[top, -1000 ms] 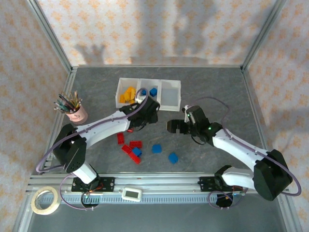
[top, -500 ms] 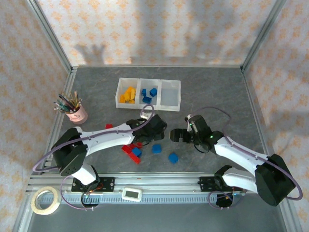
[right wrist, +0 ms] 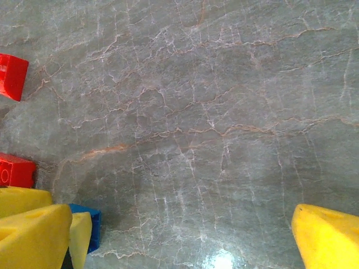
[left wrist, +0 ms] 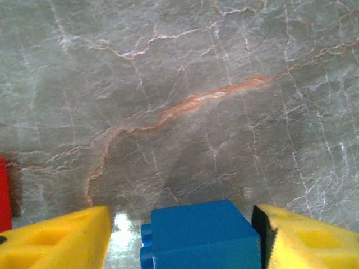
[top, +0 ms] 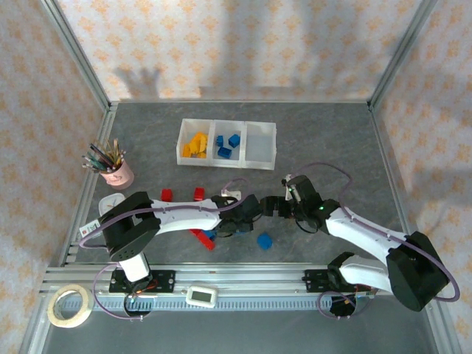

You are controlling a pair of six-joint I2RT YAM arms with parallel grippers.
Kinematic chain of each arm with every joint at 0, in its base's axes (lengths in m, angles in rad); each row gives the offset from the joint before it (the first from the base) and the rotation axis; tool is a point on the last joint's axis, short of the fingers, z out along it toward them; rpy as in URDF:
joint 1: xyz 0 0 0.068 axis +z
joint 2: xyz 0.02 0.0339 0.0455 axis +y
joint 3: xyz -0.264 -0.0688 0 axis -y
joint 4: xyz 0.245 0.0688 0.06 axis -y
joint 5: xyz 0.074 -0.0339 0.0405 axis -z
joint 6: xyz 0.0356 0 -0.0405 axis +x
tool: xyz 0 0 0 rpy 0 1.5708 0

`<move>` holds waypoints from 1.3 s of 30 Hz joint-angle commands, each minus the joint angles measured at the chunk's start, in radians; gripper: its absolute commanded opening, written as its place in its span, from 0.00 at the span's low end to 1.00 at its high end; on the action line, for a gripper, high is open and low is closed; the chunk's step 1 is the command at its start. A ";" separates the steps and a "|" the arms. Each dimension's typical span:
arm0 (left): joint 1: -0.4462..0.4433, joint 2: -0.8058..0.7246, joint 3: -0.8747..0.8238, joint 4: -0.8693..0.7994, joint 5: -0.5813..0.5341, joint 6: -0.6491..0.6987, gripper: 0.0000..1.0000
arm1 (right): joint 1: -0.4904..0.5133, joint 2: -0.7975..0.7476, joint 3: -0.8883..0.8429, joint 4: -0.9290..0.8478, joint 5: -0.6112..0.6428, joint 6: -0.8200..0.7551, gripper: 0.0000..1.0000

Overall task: Sort the legos into containers by color
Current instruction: Pick up the lego from the middle-left of the table, then place the lego in the container.

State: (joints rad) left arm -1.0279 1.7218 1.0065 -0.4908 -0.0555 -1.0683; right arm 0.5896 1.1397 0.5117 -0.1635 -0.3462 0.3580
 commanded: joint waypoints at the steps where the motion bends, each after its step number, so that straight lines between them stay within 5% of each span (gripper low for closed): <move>1: -0.006 0.027 -0.003 0.021 -0.007 -0.014 0.64 | 0.006 -0.006 0.005 0.015 0.035 -0.007 1.00; 21: 0.021 -0.082 0.062 -0.059 -0.101 0.047 0.43 | 0.005 -0.019 0.108 0.004 0.016 -0.010 1.00; 30: 0.213 -0.106 0.225 -0.089 -0.190 0.236 0.40 | -0.040 0.036 0.193 0.053 0.016 0.053 1.00; 39: 0.409 0.114 0.507 -0.063 -0.233 0.403 0.39 | -0.072 0.121 0.282 0.064 0.052 0.095 1.00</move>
State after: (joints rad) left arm -0.6540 1.7496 1.4479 -0.5373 -0.2485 -0.7502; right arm 0.5236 1.2491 0.7567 -0.1238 -0.3202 0.4316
